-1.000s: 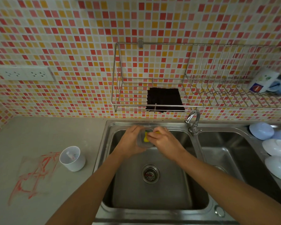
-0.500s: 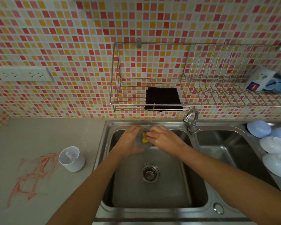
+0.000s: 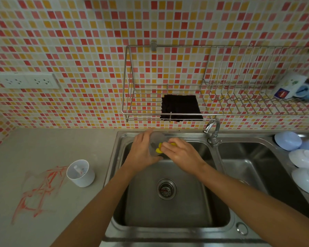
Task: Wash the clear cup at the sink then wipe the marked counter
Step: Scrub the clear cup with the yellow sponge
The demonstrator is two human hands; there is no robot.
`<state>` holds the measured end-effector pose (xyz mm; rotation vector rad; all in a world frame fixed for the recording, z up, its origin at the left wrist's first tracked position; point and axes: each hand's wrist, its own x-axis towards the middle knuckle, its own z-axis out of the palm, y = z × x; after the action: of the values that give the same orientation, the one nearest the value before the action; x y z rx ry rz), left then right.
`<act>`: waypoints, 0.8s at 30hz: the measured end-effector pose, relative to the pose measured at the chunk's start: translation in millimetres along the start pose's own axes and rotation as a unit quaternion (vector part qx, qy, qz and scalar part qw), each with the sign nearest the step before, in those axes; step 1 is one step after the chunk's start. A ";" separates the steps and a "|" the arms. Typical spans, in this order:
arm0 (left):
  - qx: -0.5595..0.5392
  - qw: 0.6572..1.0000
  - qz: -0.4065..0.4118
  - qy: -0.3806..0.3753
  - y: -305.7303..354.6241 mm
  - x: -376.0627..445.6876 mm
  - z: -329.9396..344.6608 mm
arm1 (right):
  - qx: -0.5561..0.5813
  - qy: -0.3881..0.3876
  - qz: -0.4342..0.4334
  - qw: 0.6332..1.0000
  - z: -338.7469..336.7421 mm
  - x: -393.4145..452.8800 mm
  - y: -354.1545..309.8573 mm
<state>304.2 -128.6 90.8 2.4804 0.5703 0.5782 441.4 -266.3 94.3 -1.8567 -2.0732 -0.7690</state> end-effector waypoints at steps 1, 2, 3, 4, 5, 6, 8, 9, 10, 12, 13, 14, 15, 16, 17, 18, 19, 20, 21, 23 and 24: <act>0.026 0.999 -0.005 0.031 -2.0 -1.5 3.9 | 0.005 0.006 0.006 1.000 1.2 1.1 -2.2; 0.046 0.998 -0.010 0.052 -3.3 -2.2 6.5 | 0.010 0.005 0.014 1.000 2.3 1.6 -4.0; 0.056 0.996 -0.012 0.061 -4.6 -2.2 8.1 | 0.020 0.000 0.023 1.000 4.4 1.2 -5.2; 0.056 0.996 -0.005 0.064 -5.8 -1.9 8.2 | 0.043 -0.014 0.039 0.998 3.6 2.3 -7.9; 0.052 0.997 0.009 0.061 -7.4 -1.3 7.4 | 0.091 -0.040 0.067 0.993 2.6 3.2 -12.0; 0.048 0.997 0.026 0.056 -9.2 -0.9 6.3 | 0.157 -0.071 0.114 0.978 -0.2 4.3 -16.7; 0.039 0.997 0.049 0.043 -12.6 -1.3 2.5 | 0.282 -0.110 0.218 0.928 -6.6 7.1 -24.2; 0.029 0.998 0.051 0.036 -14.5 -1.2 0.3 | 0.323 -0.113 0.247 0.906 -8.3 8.8 -27.0; 0.019 0.998 0.051 0.030 -16.4 -0.8 -1.6 | 0.338 -0.114 0.256 0.898 -8.7 10.7 -28.0; 0.016 0.998 0.057 0.011 -19.2 0.9 -3.4 | 0.343 -0.124 0.233 0.902 -8.4 10.9 -25.1; 0.020 0.998 0.063 -0.001 -20.3 1.9 -3.5 | 0.329 -0.138 0.207 0.911 -6.4 9.8 -20.7; 0.024 0.997 0.067 -0.016 -21.1 2.5 -3.4 | 0.305 -0.164 0.175 0.922 -4.7 9.0 -14.5; 0.027 0.997 0.067 -0.035 -21.0 2.4 -3.1 | 0.264 -0.195 0.140 0.934 -3.5 8.7 -8.3; 0.032 0.996 0.065 -0.052 -19.7 1.9 -2.6 | 0.195 -0.214 0.092 0.953 -3.0 10.4 -2.3; 0.038 0.995 0.062 -0.066 -18.2 1.4 -1.4 | 0.118 -0.210 0.035 0.970 -2.3 13.4 3.1; 0.041 0.995 0.060 -0.074 -16.2 1.1 -0.5 | 0.052 -0.196 -0.015 0.979 -1.7 15.7 7.1; 0.039 0.995 0.058 -0.078 -13.6 1.3 0.1 | 0.006 -0.178 -0.051 0.983 -1.7 17.3 10.6; 0.035 0.995 0.056 -0.079 -10.6 2.1 -0.2 | -0.014 -0.159 -0.065 0.985 -3.9 19.8 12.5; 0.033 0.995 0.056 -0.078 -8.7 3.2 -1.4 | -0.019 -0.140 -0.066 0.988 -4.5 20.8 12.6; 0.031 0.995 0.060 -0.076 -8.3 6.4 -4.6 | -0.011 -0.125 -0.030 0.992 -2.8 17.3 6.2; 0.030 0.995 0.064 -0.070 -9.7 8.0 -5.6 | 0.000 -0.124 -0.004 0.992 -0.6 14.5 0.9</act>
<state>305.3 -114.9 91.8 2.6028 0.3812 0.4363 440.0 -254.4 102.5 -2.0357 -2.2258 -0.5649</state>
